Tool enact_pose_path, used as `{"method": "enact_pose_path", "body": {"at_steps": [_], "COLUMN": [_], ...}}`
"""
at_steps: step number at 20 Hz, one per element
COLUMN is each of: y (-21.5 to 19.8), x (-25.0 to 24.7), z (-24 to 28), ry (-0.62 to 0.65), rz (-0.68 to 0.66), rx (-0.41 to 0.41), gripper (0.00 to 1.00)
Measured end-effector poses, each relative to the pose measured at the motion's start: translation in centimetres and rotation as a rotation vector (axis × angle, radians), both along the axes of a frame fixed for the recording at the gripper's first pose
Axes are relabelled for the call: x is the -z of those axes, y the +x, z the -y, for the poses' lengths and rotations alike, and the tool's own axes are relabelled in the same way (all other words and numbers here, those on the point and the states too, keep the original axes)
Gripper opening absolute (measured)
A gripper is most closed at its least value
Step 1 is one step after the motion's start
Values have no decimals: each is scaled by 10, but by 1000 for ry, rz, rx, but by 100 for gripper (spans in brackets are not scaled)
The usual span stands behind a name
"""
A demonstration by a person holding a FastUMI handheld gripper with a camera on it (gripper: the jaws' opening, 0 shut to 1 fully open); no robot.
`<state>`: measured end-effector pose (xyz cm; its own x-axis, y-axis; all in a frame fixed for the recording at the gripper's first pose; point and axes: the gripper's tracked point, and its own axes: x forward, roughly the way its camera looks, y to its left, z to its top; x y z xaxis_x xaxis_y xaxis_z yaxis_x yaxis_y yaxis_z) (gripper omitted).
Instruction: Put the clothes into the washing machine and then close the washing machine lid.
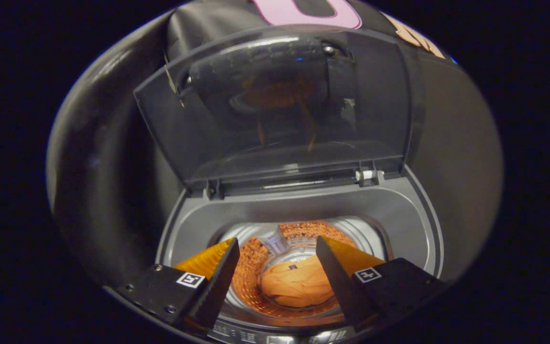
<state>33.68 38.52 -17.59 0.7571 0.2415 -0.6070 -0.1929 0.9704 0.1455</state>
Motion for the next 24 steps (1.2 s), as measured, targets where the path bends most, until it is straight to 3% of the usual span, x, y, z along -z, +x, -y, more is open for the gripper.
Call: {"method": "enact_pose_path", "body": {"at_steps": [12, 16, 21, 24], "y": [38, 50, 60, 81], "x": [-186, -234, -310, -316], "z": [-19, -31, -36, -36], "ry": [-110, -64, 12, 48], "rz": [386, 474, 708, 727], "rx": [-30, -26, -6, 39], "gripper": [97, 97, 96, 96]}}
